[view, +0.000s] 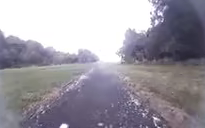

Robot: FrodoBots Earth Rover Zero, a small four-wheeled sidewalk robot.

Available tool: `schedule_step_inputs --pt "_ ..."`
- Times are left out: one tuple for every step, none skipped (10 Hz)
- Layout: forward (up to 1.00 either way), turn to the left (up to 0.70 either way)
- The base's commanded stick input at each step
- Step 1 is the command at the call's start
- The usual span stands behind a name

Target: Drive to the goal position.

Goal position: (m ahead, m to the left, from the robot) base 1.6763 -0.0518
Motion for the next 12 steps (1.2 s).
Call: schedule_step_inputs --pt "0.70 0.00" --pt "0.70 0.00" --pt "0.70 0.00" --pt "0.70 0.00" --pt "0.70 0.00" --pt "0.70 0.00" --pt "0.70 0.00" --pt "0.70 0.00" --pt "0.70 0.00" --pt "0.70 0.00" --pt "0.70 0.00" --pt "0.70 0.00"
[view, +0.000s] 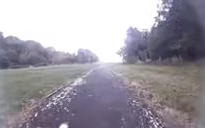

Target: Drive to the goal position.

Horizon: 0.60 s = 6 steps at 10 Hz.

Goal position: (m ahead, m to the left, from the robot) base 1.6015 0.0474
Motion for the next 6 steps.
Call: schedule_step_inputs --pt "0.70 0.00" --pt "0.70 0.00" --pt "0.70 0.00" --pt "0.70 0.00" --pt "0.70 0.00" --pt "0.70 0.00"
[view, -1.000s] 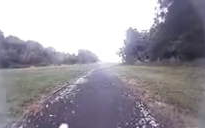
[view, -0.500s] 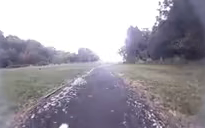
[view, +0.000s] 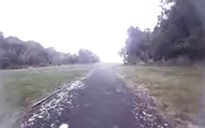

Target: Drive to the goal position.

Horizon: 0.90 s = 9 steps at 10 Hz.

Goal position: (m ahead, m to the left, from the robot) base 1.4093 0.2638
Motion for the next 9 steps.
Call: schedule_step_inputs --pt "0.70 0.00" --pt "0.70 0.00" --pt "0.70 0.00" --pt "0.70 0.00" --pt "0.70 -0.04" --pt "0.70 -0.12" --pt "0.70 -0.20" --pt "0.70 -0.29" --pt "0.70 -0.35"
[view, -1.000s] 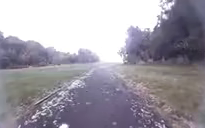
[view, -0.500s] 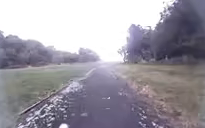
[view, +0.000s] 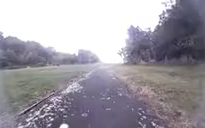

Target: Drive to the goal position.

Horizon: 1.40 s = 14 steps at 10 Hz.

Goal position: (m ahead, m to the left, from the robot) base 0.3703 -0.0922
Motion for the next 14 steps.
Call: schedule_step_inputs --pt "0.70 -0.35" --pt "0.70 0.00" --pt "0.70 0.00" --pt "0.70 0.00" --pt "0.70 0.00" --pt "0.70 0.00" --pt "0.70 0.00" --pt "0.70 0.00" --pt "0.70 0.00" --pt "0.70 0.00" --pt "0.66 0.00" --pt "0.34 0.00" --pt "0.02 0.00" --pt "0.00 0.00"
